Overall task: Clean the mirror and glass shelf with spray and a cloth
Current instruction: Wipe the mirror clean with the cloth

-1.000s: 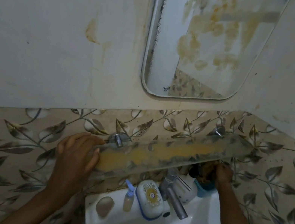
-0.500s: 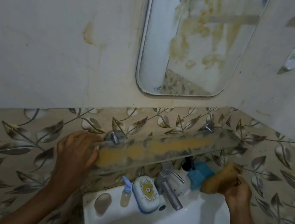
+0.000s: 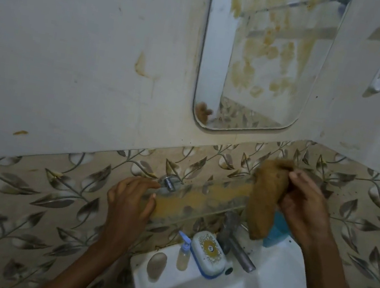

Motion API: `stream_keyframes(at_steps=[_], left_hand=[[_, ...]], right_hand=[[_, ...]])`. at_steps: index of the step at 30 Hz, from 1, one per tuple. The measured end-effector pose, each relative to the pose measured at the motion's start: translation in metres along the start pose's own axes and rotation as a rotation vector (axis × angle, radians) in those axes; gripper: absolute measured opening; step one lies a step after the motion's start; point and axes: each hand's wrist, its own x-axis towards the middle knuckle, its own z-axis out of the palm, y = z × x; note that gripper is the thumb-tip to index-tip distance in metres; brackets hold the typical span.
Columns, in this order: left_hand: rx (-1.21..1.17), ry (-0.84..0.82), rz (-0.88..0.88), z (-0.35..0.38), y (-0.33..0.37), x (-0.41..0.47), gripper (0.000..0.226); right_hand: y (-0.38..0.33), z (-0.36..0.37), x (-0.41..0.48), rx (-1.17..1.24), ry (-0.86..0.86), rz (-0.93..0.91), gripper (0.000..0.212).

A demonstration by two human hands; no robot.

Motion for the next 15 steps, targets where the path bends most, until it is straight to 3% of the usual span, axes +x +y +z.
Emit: stream_keyframes(at_steps=[3,6,8,11,15], left_hand=[[-0.291,0.043,-0.012,-0.014,0.023,0.004,0.023],[-0.684,-0.127,-0.06,-0.031,0.055,0.015,0.028],[-0.737,-0.235,-0.056,-0.038,0.068,0.023,0.033],[-0.742,-0.142,-0.038,-0.049,0.075,0.036,0.012],[-0.714,-0.111,0.037,-0.061,0.08,0.057,0.015]], right_hand=[[0.009,0.035,-0.004,-0.104,-0.187,0.047,0.009],[0.016,0.066,-0.008,-0.14,-0.35,0.065,0.01],[0.016,0.082,-0.009,-0.139,-0.421,0.06,0.012],[0.011,0.096,-0.008,-0.216,-0.401,-0.004,0.009],[0.003,0.099,-0.005,-0.371,-0.369,-0.104,0.01]])
